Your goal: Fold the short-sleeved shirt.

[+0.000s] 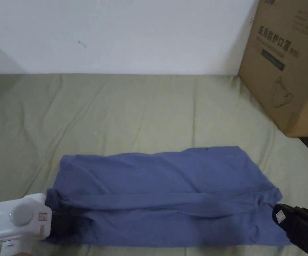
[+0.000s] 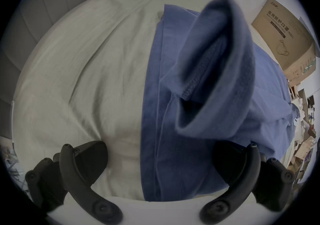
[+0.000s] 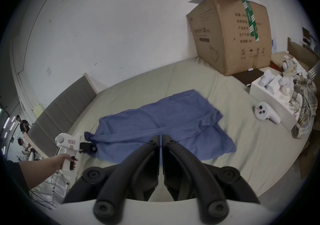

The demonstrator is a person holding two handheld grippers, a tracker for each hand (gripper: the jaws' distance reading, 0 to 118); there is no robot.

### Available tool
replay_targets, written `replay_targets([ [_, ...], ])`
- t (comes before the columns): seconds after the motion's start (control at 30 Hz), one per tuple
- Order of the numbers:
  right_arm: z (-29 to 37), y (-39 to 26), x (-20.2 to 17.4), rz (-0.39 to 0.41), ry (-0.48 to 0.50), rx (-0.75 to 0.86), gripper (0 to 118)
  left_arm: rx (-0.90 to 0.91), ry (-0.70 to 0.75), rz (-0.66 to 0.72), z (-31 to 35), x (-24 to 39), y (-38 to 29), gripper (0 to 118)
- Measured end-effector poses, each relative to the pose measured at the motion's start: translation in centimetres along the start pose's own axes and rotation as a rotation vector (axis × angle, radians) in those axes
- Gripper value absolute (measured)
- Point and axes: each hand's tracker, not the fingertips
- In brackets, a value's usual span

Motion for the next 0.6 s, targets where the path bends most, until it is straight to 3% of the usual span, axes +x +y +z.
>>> replay_targets([
  [0.07,0.3,0.4,0.2,0.018,-0.044,0.068,3,-0.010,0.024,-0.027,1.0,0.7,-0.1,112],
  [0.1,0.3,0.8,0.6,0.024,-0.065,0.098,3,0.005,0.032,-0.044,1.9,1.0,-0.2,95],
  [0.13,0.3,1.1,0.9,0.033,-0.077,0.119,3,0.038,0.041,-0.074,2.8,1.4,-0.2,73],
  [0.2,-0.5,1.8,1.9,0.065,-0.146,0.135,3,0.125,0.044,-0.157,5.0,2.1,-0.9,3],
  [0.23,-1.1,2.0,2.4,0.088,-0.184,0.134,3,0.123,0.013,-0.172,5.5,2.5,-1.0,3],
  [0.27,-2.6,2.7,3.3,0.115,-0.274,0.010,3,0.103,-0.067,-0.149,6.3,2.6,-0.8,3],
  [0.3,-4.3,3.3,4.4,0.103,-0.302,-0.105,3,0.087,-0.113,-0.109,7.5,2.8,-0.9,3],
  [0.33,-5.7,3.1,5.3,0.060,-0.255,-0.164,3,0.103,-0.142,-0.080,8.3,2.9,-0.7,3],
  [0.4,-8.5,3.1,9.0,-0.104,-0.118,-0.235,9,0.147,-0.145,-0.094,9.9,3.5,-0.3,3],
  [0.47,-12.1,2.9,11.8,-0.221,-0.138,-0.401,13,0.165,-0.089,-0.179,10.9,4.0,-0.3,3],
  [0.53,-14.5,2.1,13.5,-0.258,-0.237,-0.468,80,0.153,-0.079,-0.208,11.2,4.4,-0.4,3],
  [0.57,-15.5,1.6,14.4,-0.258,-0.240,-0.488,100,0.148,-0.085,-0.206,11.1,4.1,-0.3,3],
  [0.6,-16.4,1.3,14.8,-0.234,-0.270,-0.490,105,0.144,-0.087,-0.203,11.2,4.1,-0.3,3],
])
